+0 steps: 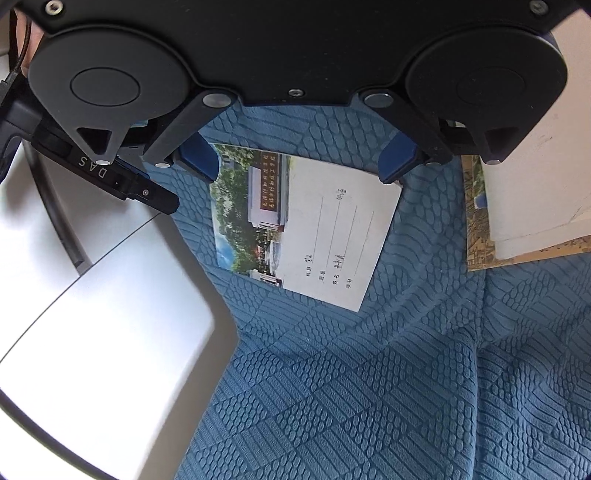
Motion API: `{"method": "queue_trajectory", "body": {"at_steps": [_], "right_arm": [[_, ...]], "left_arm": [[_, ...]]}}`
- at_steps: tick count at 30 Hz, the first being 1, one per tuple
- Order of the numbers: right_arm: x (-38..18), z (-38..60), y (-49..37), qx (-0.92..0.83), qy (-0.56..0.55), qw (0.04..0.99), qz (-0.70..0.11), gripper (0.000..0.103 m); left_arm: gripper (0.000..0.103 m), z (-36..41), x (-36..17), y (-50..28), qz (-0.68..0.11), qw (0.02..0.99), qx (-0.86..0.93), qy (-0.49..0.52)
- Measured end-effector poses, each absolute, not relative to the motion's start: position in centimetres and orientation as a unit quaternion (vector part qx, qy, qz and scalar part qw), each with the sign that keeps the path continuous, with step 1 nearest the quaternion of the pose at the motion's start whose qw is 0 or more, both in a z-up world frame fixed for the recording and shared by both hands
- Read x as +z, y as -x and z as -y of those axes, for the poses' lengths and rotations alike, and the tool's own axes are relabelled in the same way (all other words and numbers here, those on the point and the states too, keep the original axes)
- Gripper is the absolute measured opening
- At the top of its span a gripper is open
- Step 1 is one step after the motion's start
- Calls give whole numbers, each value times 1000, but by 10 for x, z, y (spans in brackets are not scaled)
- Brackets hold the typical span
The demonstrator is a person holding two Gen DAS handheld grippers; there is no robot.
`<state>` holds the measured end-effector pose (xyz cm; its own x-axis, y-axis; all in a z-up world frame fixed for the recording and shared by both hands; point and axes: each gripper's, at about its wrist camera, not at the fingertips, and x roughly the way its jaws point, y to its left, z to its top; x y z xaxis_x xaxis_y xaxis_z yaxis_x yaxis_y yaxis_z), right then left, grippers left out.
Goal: Organize objects
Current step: 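Move both open tools over the photo postcard and lower them, then close the right gripper on the photo postcard's edge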
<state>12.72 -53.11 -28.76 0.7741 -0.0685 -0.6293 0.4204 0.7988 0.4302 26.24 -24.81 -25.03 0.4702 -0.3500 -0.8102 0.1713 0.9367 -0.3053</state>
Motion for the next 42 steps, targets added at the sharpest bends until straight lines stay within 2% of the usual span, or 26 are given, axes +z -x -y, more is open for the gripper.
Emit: {"method": "queue_trajectory", "body": {"at_steps": [2,5,7,9,12,16,19,29,37,42], "right_arm": [[-295,535,-135,-127,-290,897,-308,76],[-303,537,-149,-116,-287,897,-316,64],[-307,537,-156,-106,-271,905,-311,63],[-313,539,-165,-95,-264,907,-314,50],[-318,540,-177,-77,-259,908,-321,40],[-319,536,-187,-63,-222,920,-317,39],[-328,542,-194,-69,-222,918,-321,36],[-336,552,-227,-58,-215,927,-303,36],[-339,570,-235,-44,-274,913,-298,37],[-348,595,-231,-7,-374,880,-293,40]], "left_arm": [[90,251,-257,-271,-495,851,-149,88],[84,255,-268,-283,-500,849,-146,87],[73,257,-275,-290,-503,847,-147,86],[63,257,-285,-297,-513,842,-144,86],[51,254,-298,-305,-524,835,-142,92],[42,248,-309,-311,-536,828,-131,102],[41,247,-309,-312,-537,826,-135,101],[38,249,-310,-309,-535,829,-139,87],[38,252,-311,-307,-531,831,-140,86],[38,253,-310,-305,-531,832,-138,87]]}}
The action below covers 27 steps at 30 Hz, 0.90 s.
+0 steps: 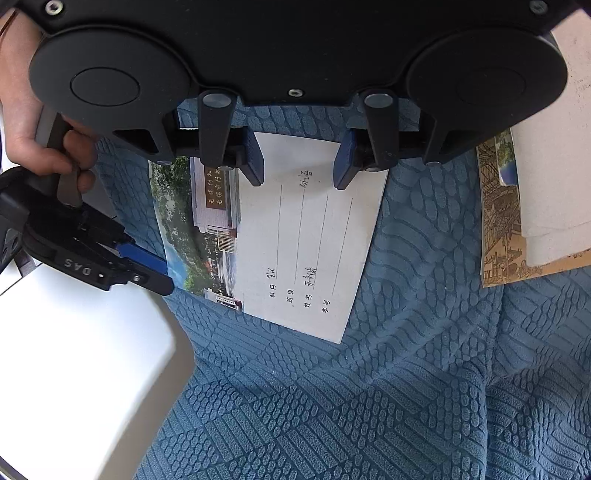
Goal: Organize objects
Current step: 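Close the right gripper on the photo postcard's edge, then lift the postcard with the right gripper while the left gripper closes on it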
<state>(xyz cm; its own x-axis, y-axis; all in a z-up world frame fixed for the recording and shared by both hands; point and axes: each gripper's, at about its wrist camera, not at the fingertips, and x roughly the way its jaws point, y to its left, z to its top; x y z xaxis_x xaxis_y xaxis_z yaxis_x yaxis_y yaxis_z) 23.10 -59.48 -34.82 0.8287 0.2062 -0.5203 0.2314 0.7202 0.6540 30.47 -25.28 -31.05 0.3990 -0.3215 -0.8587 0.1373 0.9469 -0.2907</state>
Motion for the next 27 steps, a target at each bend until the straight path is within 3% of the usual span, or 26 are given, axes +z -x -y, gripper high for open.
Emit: {"method": "queue_trajectory", "body": {"at_steps": [10,14,15,18,20,27], "right_arm": [[-366,618,-219,95,-546,797,-239,40],[-362,603,-226,90,-507,811,-277,38],[-361,597,-230,82,-480,819,-305,29],[-350,575,-234,64,-399,856,-323,23],[-344,567,-235,42,-370,869,-326,9],[-318,548,-227,43,-295,906,-301,5]], "left_arm": [[40,262,-311,-305,-530,833,-141,73],[40,260,-311,-304,-528,833,-146,81],[40,260,-312,-304,-528,832,-147,82],[40,258,-312,-305,-529,831,-148,89],[40,258,-312,-305,-528,831,-148,92],[46,236,-319,-306,-542,809,-151,172]]}}
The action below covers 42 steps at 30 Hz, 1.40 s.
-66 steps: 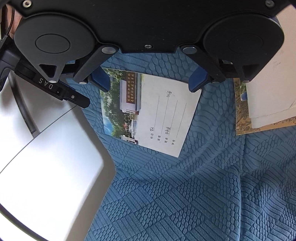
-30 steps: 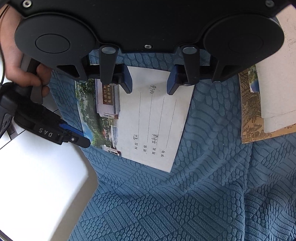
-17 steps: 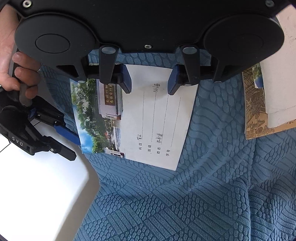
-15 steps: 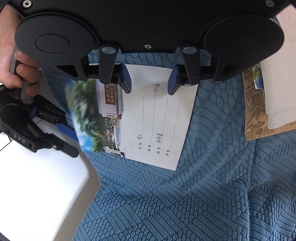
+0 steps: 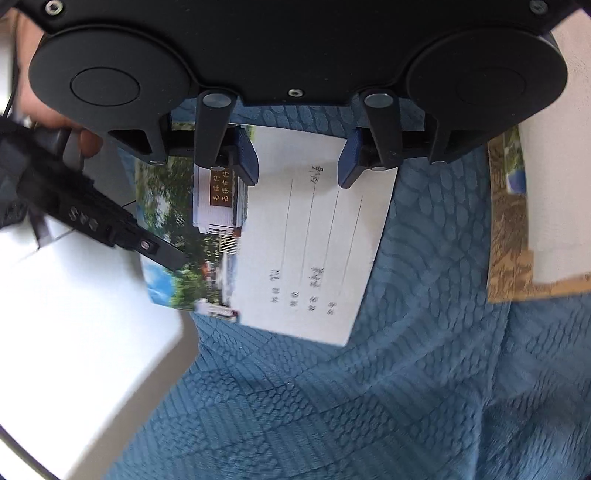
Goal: Organize objects
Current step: 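Lift the postcard with the right gripper while the left gripper closes on it, then open the right gripper while the left gripper carries the postcard toward the book stack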
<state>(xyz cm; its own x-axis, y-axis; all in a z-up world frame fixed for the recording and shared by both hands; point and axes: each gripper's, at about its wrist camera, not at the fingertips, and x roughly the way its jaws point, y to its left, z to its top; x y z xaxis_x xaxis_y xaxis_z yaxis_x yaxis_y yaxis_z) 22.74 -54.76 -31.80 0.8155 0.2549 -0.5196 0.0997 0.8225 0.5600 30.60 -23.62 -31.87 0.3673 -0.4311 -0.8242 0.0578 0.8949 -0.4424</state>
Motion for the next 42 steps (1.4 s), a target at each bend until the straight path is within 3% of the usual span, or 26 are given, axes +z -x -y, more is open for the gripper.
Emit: {"method": "queue_trajectory", "body": {"at_steps": [3,9,17,25,29,34,38,39,42], "right_arm": [[-300,537,-213,50,-264,922,-280,5],[-269,497,-192,69,-150,952,-258,4],[-246,428,-157,111,-2,964,-240,3],[-242,381,-142,156,92,955,-237,3],[-237,365,-135,174,120,950,-231,3],[-239,341,-127,201,188,934,-227,4],[-243,325,-119,215,222,924,-227,4],[-243,323,-116,215,224,923,-227,4],[-241,314,-111,215,230,921,-228,4]], "left_arm": [[48,215,-316,-303,-545,787,-164,239],[64,184,-276,-298,-516,786,-188,284],[91,152,-246,-286,-481,753,-220,392],[92,129,-245,-270,-482,710,-231,459],[83,124,-252,-261,-511,708,-205,443],[60,111,-262,-243,-514,696,-194,462],[33,101,-263,-231,-521,706,-176,447],[23,99,-263,-227,-524,710,-169,439],[17,90,-263,-220,-520,714,-166,439]]}}
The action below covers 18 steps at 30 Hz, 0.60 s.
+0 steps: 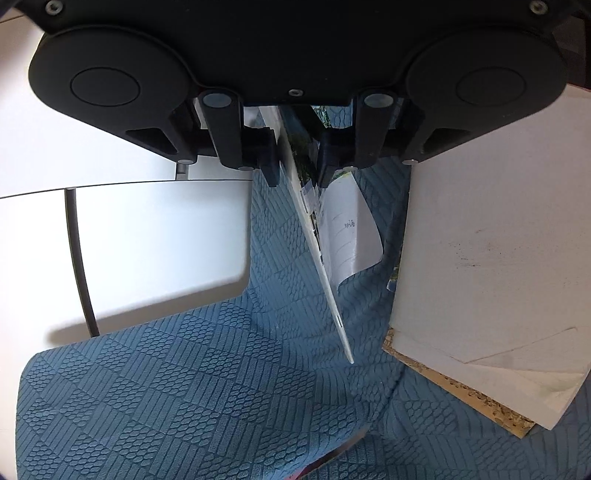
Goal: Organize objects
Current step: 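Open the right gripper while the left gripper carries the postcard toward the book stack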
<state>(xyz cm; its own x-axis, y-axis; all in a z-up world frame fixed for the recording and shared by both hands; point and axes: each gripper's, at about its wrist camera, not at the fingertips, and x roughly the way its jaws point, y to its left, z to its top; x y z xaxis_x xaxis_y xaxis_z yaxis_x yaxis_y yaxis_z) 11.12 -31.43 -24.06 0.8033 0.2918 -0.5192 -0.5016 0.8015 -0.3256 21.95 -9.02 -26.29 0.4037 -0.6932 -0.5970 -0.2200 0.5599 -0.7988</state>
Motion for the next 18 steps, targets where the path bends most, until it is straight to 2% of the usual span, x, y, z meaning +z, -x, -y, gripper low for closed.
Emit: {"method": "queue_trajectory", "body": {"at_steps": [3,9,18], "right_arm": [[-236,309,-108,215,232,921,-228,7],[-221,301,-95,209,216,918,-257,12],[-195,331,-71,209,1,920,-332,13]], "left_arm": [[11,83,-262,-211,-514,712,-171,447],[6,75,-265,-198,-499,705,-184,468],[1,64,-268,-190,-493,699,-193,480]]}}
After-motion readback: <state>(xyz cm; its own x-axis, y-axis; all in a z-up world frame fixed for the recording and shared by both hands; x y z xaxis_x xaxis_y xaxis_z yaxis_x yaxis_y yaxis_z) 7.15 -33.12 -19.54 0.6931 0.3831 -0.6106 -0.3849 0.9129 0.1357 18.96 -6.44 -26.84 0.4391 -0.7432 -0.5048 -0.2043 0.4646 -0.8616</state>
